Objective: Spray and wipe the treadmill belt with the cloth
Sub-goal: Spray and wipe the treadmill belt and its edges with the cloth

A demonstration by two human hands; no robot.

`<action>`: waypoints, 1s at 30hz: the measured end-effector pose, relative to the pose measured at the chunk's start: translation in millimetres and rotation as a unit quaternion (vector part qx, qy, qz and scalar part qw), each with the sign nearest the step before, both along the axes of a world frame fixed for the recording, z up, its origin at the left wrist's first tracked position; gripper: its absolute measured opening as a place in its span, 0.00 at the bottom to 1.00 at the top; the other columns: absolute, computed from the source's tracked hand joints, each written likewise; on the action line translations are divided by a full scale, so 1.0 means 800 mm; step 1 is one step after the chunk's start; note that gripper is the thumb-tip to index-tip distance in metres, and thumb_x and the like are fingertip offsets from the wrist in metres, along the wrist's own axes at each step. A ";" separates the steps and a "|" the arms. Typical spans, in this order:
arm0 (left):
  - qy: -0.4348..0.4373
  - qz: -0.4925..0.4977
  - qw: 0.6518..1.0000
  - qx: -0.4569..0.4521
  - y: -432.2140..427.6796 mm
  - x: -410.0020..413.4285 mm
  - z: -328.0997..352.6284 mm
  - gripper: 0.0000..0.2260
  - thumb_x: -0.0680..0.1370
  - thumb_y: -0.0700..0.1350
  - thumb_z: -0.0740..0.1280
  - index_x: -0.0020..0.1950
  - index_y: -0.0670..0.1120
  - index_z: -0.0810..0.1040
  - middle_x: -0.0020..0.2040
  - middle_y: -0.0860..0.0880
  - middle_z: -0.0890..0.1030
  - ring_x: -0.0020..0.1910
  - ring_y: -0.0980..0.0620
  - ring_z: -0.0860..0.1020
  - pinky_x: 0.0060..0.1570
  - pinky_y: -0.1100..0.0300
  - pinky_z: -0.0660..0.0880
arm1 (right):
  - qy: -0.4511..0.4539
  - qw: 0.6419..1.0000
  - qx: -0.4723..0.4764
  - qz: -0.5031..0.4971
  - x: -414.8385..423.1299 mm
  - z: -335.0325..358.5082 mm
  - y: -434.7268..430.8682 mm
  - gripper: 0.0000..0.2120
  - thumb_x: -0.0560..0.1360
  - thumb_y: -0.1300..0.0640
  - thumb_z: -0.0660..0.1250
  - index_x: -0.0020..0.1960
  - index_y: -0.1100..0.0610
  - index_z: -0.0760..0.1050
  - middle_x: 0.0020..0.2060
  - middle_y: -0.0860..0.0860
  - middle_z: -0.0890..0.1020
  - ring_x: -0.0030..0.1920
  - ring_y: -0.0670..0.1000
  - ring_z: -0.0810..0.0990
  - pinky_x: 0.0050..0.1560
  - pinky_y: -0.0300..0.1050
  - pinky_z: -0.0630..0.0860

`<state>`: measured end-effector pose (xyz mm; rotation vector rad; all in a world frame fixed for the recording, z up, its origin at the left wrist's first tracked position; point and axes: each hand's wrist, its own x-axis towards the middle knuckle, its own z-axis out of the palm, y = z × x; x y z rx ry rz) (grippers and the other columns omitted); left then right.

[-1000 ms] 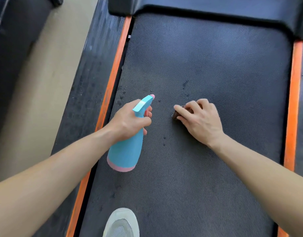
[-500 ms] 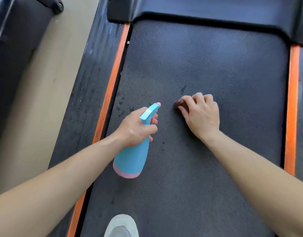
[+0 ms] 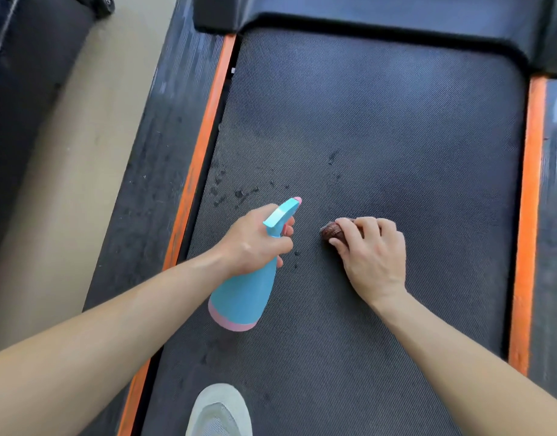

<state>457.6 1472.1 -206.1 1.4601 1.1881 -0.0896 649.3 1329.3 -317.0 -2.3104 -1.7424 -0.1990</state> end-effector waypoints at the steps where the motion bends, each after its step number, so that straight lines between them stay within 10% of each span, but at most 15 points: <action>1: -0.001 -0.003 1.000 0.004 -0.001 0.001 0.000 0.13 0.73 0.36 0.70 0.56 0.46 0.80 0.53 0.48 0.83 0.32 0.49 0.84 0.37 0.57 0.83 | 0.001 1.000 0.000 -0.019 -0.001 0.001 0.000 0.19 0.80 0.39 0.62 0.60 0.51 0.79 0.52 0.54 0.80 0.50 0.62 0.77 0.41 0.55 0.73; 12: 0.073 -0.029 0.995 0.056 -0.012 -0.007 0.010 0.07 0.75 0.40 0.70 0.44 0.49 0.73 0.39 0.53 0.81 0.35 0.50 0.87 0.42 0.59 0.75 | 0.012 0.999 -0.015 -0.034 -0.005 0.010 -0.001 0.20 0.79 0.38 0.60 0.59 0.51 0.79 0.51 0.54 0.79 0.49 0.62 0.76 0.41 0.55 0.73; 30: -0.040 0.098 0.994 0.026 0.042 -0.018 0.016 0.21 0.70 0.41 0.70 0.63 0.50 0.80 0.49 0.49 0.83 0.32 0.49 0.83 0.39 0.59 0.80 | 0.041 0.991 -0.085 -0.095 0.052 0.034 0.208 0.21 0.80 0.39 0.60 0.60 0.56 0.72 0.57 0.60 0.76 0.57 0.64 0.73 0.51 0.61 0.73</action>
